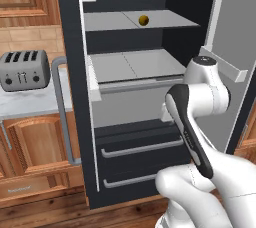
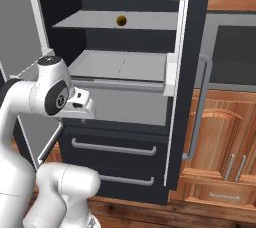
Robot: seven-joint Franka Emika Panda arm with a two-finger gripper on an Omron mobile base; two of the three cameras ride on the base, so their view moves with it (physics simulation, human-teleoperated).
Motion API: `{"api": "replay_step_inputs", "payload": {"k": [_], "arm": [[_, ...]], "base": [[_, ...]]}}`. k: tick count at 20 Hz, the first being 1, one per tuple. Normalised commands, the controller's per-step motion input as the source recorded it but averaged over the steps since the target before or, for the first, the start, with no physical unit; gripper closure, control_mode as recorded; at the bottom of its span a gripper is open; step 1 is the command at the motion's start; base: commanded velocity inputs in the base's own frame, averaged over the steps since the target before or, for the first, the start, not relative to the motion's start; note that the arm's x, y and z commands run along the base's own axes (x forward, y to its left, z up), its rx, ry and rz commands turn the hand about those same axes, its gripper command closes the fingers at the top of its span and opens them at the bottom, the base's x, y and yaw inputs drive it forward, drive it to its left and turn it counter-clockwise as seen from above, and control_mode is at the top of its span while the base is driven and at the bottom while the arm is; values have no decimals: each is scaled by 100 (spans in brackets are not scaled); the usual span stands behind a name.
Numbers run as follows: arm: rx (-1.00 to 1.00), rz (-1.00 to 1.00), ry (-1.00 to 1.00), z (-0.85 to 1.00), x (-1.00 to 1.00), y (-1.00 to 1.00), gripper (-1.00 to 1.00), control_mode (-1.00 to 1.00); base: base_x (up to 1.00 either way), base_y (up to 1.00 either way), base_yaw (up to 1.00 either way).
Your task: Retrieve a lemon from the fridge and place it on the cutting board with the fish.
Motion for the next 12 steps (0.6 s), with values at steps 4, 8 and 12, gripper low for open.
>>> {"api": "replay_step_inputs", "payload": {"k": [4, 8, 12], "arm": [[0, 0, 0, 0, 0, 0, -100, 100], [0, 0, 0, 0, 0, 0, -100, 100], [0, 0, 0, 0, 0, 0, -100, 100]], "base": [[6, -25, -7], [34, 0, -5], [62, 1, -1]]}}
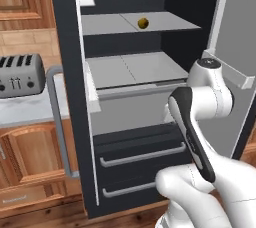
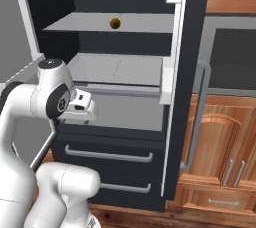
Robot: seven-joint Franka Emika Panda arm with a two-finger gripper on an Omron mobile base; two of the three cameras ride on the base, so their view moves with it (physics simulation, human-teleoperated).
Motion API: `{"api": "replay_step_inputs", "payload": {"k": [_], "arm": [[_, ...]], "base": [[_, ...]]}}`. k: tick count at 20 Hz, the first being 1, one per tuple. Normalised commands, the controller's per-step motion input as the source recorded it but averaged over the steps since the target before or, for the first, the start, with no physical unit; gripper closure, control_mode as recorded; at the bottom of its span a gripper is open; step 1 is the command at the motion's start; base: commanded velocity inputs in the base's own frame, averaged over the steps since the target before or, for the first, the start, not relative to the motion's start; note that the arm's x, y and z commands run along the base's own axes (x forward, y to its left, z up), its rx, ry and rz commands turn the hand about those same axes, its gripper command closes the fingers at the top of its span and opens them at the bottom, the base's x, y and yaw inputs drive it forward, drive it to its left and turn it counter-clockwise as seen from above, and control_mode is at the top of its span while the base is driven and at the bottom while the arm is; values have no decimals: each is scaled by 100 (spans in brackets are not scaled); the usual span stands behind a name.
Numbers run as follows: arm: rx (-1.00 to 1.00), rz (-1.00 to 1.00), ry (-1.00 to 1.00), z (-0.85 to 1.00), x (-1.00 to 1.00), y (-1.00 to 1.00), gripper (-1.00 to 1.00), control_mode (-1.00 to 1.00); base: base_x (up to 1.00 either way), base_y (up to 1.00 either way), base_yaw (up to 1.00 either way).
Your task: Retrieve a lemon from the fridge and place it on the cutting board with the fish.
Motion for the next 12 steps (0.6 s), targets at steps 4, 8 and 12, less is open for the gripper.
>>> {"api": "replay_step_inputs", "payload": {"k": [4, 8, 12], "arm": [[0, 0, 0, 0, 0, 0, -100, 100], [0, 0, 0, 0, 0, 0, -100, 100], [0, 0, 0, 0, 0, 0, -100, 100]], "base": [[66, 0, 0], [73, 0, 0], [66, 0, 0]]}}
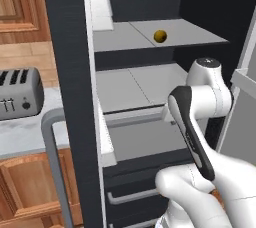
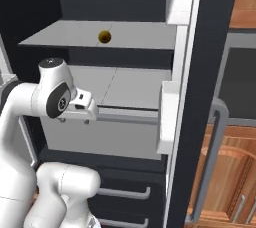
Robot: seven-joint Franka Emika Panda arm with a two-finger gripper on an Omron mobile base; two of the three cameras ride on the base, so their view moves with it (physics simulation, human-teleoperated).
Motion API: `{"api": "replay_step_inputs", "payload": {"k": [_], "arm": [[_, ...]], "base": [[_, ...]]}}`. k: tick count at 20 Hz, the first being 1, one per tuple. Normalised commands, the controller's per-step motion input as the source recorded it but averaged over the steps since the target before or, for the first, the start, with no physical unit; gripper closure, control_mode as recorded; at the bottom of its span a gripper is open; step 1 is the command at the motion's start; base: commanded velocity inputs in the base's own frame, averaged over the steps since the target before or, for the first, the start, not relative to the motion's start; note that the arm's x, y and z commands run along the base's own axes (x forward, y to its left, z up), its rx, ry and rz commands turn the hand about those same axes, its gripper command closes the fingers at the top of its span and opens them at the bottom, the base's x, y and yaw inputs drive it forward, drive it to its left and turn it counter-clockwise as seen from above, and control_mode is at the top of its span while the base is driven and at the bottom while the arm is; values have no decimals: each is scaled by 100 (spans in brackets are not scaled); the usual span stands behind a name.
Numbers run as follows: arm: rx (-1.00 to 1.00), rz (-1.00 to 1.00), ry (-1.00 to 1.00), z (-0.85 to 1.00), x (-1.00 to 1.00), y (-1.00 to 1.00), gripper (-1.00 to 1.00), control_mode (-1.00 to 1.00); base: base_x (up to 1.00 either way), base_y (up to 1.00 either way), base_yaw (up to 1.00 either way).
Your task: Retrieve a lemon from the fridge and place it on the cutting board with the fish.
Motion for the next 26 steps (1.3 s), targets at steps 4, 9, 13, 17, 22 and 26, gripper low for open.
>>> {"api": "replay_step_inputs", "payload": {"k": [4, 9, 13, 17, 22, 26], "arm": [[0, 0, 0, 0, 0, 0, -100, 100], [0, 0, 0, 0, 0, 0, -100, 100], [0, 0, 0, 0, 0, 0, -100, 100], [0, 0, -4, 19, -3, 0, -100, -100], [-5, 0, -16, 67, -12, 0, -100, -100], [-11, 0, -12, 81, -16, 0, -100, -100]], "base": [[51, -1, 5], [24, 0, 3], [0, 0, 2], [0, 0, 0], [0, 0, 0], [0, 0, 0]]}}
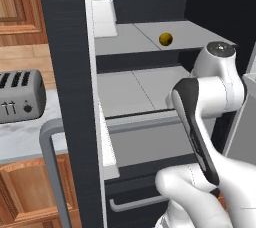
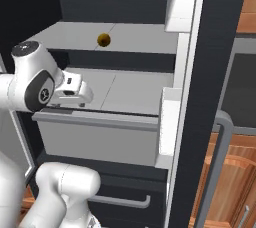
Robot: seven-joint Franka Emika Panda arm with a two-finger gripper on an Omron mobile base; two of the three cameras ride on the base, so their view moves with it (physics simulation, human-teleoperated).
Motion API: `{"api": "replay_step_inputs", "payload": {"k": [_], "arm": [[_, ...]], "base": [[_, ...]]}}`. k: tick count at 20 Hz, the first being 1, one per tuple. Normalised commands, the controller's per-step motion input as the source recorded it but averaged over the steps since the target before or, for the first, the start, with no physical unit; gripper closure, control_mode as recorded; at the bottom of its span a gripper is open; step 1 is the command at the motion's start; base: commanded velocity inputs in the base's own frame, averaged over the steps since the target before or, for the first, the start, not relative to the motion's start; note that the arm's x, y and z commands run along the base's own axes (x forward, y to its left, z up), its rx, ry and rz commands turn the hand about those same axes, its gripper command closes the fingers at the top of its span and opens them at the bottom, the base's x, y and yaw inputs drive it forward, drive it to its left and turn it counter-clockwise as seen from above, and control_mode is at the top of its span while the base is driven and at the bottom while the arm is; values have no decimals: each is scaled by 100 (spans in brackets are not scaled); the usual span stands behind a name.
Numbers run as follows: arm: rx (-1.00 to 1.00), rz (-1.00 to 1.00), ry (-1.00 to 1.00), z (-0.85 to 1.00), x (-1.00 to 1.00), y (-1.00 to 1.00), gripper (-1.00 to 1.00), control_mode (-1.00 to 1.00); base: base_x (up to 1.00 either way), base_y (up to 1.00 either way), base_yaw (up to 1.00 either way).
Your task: Retrieve a lemon from the fridge and place it on the cutting board with the fish.
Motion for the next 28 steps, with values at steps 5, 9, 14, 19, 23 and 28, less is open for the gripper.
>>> {"api": "replay_step_inputs", "payload": {"k": [5, 9, 14, 19, 23, 28], "arm": [[-13, 0, -11, 81, -13, 0, -100, -100], [-1, 0, -10, 41, -16, 0, -100, -100], [9, 3, -27, 27, -1, 0, -100, -100], [4, 0, -11, 73, 25, 0, -100, -100], [8, 0, -1, 55, 38, -1, -100, -100], [17, 0, -10, 8, 44, -3, -100, -100]], "base": [[0, 0, 0], [0, 0, 0], [0, 0, 0], [0, 0, 0], [0, 0, 0], [0, 0, 0]]}}
